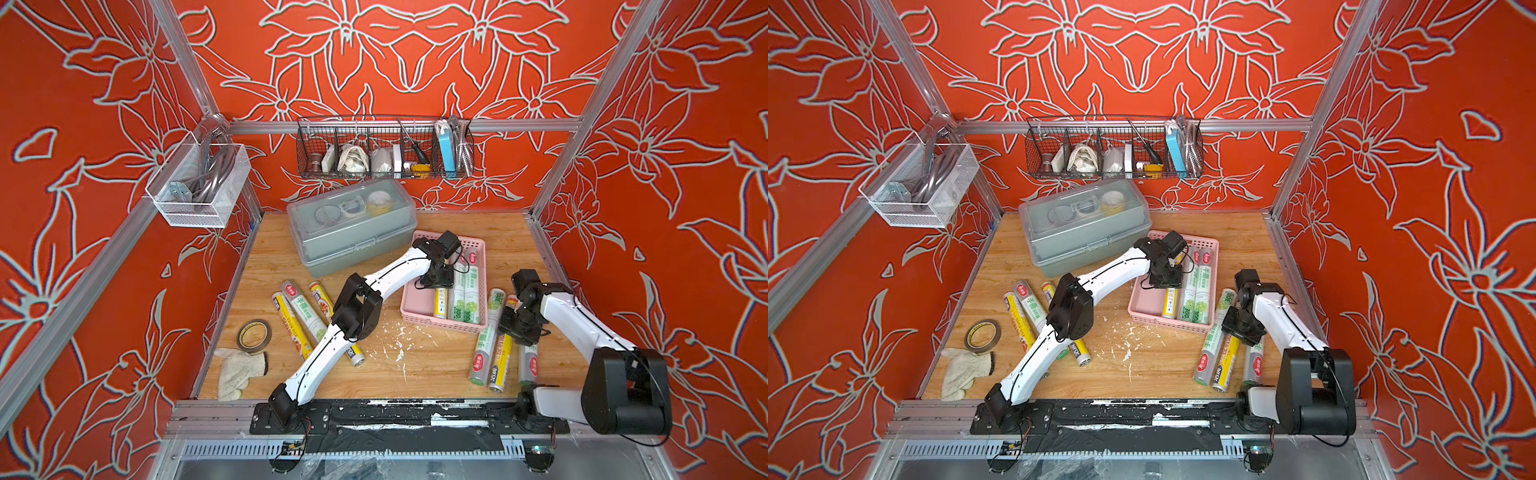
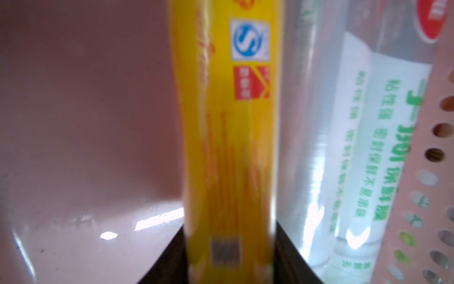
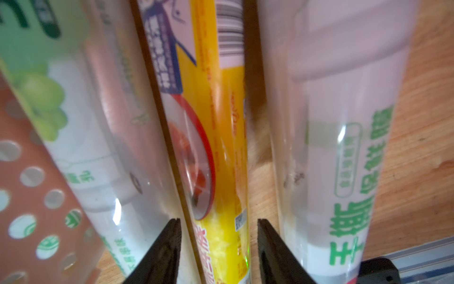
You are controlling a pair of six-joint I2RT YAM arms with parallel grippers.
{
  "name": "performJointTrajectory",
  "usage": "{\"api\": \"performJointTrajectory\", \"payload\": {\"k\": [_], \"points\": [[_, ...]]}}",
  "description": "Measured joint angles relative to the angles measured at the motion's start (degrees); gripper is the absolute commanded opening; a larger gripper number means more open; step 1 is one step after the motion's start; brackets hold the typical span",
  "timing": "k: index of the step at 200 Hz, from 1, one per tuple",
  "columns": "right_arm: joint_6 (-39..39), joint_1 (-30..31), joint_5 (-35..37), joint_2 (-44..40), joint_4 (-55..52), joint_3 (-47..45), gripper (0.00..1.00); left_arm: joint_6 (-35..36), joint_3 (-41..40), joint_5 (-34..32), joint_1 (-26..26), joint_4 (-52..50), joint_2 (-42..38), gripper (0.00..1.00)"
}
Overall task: Put the plastic wrap into the basket
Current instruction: Place the plastic wrap in the basket.
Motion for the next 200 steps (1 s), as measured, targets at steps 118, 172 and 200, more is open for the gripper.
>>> {"api": "performJointTrajectory", "payload": {"k": [118,172,200], "points": [[-0.17,0.0,0.0,0.0,-0.04,0.0,0.5,0.09,0.15,-0.35,-0.07,0.17,1.25,0.53],[-0.17,0.0,0.02,0.02,-0.02,0.0,0.5,0.15,-3.26,0.24,-0.07,0.61,-2.78,0.56],[-0.17,0.0,0.02,0.02,0.04,0.0,0.5,0.81,-3.26,0.22,0.0,0.46,-6.84,0.57]]}}
